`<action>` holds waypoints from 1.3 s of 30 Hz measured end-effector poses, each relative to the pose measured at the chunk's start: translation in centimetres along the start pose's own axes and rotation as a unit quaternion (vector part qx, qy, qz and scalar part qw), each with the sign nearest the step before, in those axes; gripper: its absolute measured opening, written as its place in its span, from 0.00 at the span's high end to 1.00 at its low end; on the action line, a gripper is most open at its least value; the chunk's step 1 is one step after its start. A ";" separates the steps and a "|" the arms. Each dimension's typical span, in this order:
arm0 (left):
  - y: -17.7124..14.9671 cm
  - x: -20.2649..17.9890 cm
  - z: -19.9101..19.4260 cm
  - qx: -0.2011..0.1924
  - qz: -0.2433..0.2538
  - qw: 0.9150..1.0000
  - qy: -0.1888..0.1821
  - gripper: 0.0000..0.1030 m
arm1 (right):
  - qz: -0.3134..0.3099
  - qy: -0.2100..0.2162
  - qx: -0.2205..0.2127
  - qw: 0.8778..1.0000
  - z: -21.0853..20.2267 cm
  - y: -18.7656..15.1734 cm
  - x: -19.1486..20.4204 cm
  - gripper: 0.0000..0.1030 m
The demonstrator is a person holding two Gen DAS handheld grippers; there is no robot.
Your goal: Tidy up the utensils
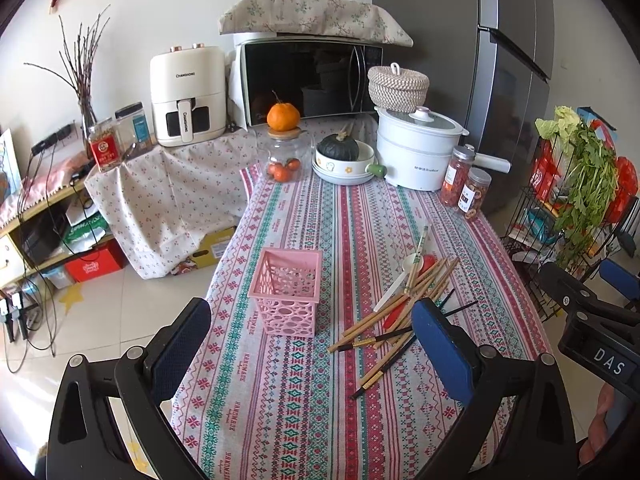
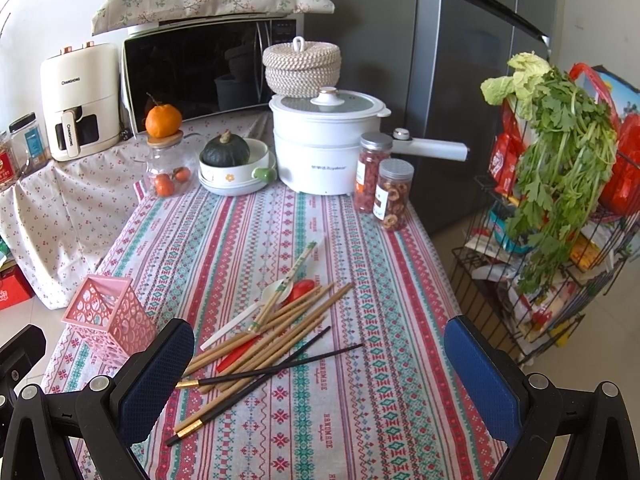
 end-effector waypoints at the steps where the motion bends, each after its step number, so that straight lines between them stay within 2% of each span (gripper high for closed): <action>1: 0.1 0.0 -0.1 -0.001 0.000 1.000 0.000 0.01 | 0.000 0.000 -0.001 1.000 0.0 0.1 0.1 0.00; 26: 0.3 -0.2 -0.3 -0.012 0.002 1.000 0.011 0.01 | 0.001 -0.009 -0.013 1.000 0.2 0.4 -0.7 0.00; 29: 0.5 -0.6 0.1 -0.023 0.013 0.999 0.018 0.01 | 0.003 -0.013 -0.021 1.000 0.4 0.8 -1.1 0.00; 31: 0.9 -1.1 0.7 -0.028 0.031 0.999 0.008 0.01 | 0.003 -0.009 -0.025 1.000 0.8 1.1 -1.4 0.00; 35: 2.6 -1.9 2.9 0.005 0.037 0.999 -0.028 0.01 | 0.008 -0.004 -0.002 1.000 3.1 1.8 -2.7 0.00; 39: 4.8 -3.6 6.6 0.065 0.050 0.994 -0.066 0.02 | 0.034 0.001 0.054 0.998 6.8 2.2 -4.8 0.00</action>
Point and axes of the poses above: each gripper's, at about its wrist camera, not at the fingertips, and z roughly the way its jaws point, x to its left, y to its top, the point moved 2 cm from there along z, roughly the way its jaws point, and after that the axes turned 4 degrees about -y, right-handed, at the moved point
